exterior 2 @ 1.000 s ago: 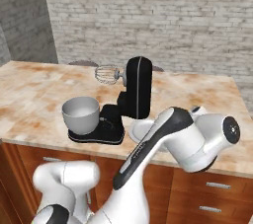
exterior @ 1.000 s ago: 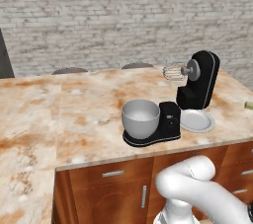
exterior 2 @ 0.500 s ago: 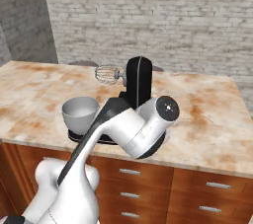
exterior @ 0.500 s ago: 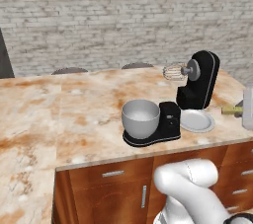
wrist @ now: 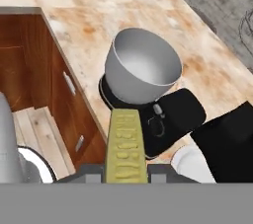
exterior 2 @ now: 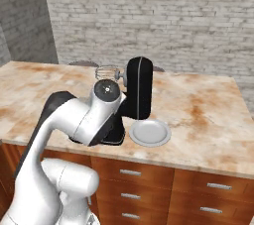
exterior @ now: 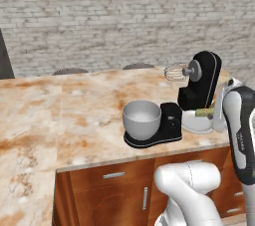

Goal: Add butter and sugar cubes to the stand mixer bowl and then turn on the stand mixer to begin making frosting.

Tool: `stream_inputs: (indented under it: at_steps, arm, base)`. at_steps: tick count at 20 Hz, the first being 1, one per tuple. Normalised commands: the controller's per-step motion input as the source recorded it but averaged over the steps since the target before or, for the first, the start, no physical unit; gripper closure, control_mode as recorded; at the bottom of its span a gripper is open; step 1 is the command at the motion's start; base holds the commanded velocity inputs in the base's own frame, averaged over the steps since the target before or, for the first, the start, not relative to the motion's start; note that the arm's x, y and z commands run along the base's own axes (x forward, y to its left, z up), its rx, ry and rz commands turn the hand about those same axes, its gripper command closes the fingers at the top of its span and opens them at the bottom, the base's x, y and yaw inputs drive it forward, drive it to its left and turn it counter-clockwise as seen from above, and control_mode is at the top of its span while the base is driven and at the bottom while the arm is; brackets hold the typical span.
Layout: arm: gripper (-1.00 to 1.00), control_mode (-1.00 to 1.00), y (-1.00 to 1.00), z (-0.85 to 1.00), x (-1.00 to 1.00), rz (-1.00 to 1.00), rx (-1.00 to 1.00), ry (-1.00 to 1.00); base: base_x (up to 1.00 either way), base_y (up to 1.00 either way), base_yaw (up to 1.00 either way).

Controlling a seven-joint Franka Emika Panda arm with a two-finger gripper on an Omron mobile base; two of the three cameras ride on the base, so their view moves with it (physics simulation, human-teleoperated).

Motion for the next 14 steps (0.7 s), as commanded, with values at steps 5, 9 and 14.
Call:
stream_inputs:
  at_steps: [5, 9, 14]
  arm:
    - [1.0, -1.0, 0.82, 0.35, 0.33, 0.0, -0.08, 0.12]
    - [1.0, -1.0, 0.7, 0.07, 0.56, -0.02, -0.07, 0.2]
    - [1.0, -1.0, 0.65, 0.0, 0.75, -0.04, -0.07, 0.28]
  base:
    - [0.0, 0.0, 0.0]
    - [0.0, 0.0, 0.0]
    - [0.0, 0.0, 0.0]
